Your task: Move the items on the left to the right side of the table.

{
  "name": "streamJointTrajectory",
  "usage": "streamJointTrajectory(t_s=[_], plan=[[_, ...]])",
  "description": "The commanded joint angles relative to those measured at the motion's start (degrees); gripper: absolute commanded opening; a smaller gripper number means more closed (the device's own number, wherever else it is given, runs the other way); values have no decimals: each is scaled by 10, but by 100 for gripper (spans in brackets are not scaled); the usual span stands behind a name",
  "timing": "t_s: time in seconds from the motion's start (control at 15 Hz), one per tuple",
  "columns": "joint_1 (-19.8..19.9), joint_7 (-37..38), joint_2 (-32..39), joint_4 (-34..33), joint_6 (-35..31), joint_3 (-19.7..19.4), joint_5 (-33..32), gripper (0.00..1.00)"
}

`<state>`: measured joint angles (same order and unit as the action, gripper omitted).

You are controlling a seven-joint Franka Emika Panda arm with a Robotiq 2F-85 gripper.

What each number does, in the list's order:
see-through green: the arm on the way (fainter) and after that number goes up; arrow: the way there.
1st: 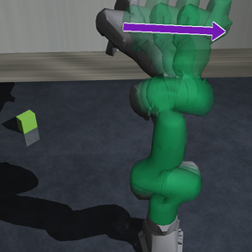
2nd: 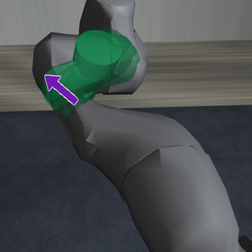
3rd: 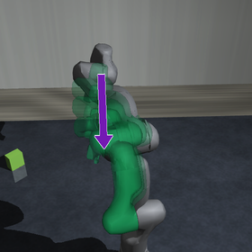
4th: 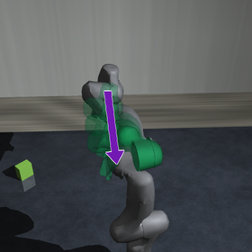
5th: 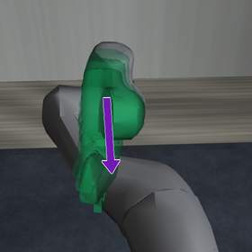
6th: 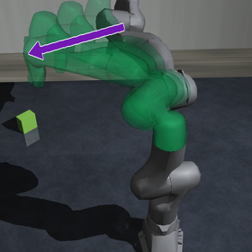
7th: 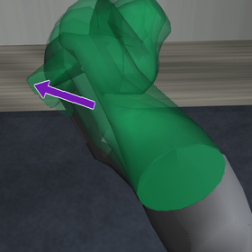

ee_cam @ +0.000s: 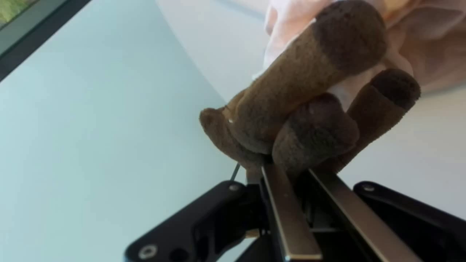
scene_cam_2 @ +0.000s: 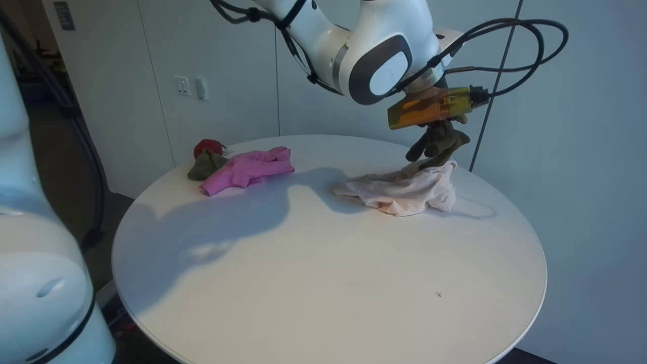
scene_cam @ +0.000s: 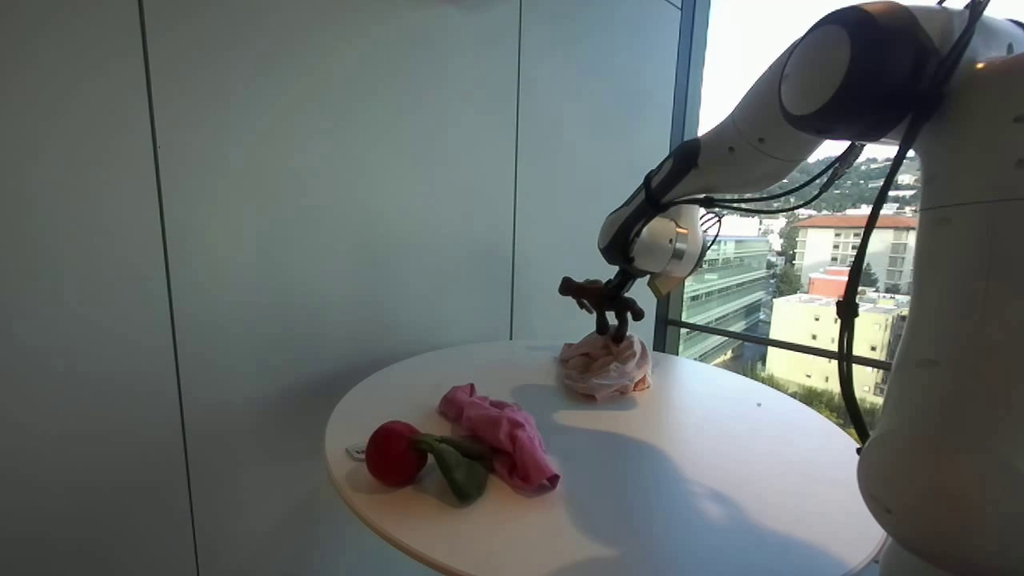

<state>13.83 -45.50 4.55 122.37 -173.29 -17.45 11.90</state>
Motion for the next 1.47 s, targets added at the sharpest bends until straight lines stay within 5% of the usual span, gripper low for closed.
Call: streamJointTrajectory(t_s=[0.0, 0.2, 0.6, 0.73, 0.93, 1.0, 1.07, 1.4], plan=[[-59, 156, 75, 4, -41, -120, -160, 38], [-169, 292, 129, -30, -26, -254, -234, 53], [-320, 439, 95, -112, -23, -348, -248, 97], [-340, 453, 52, -135, 2, -334, -228, 100], [-340, 383, -46, -125, 63, -256, -185, 100], [-280, 388, -73, -121, 78, -173, -198, 100], [-343, 347, -86, -112, 91, -216, -147, 100], [-400, 267, -157, -64, 166, -177, -39, 100]])
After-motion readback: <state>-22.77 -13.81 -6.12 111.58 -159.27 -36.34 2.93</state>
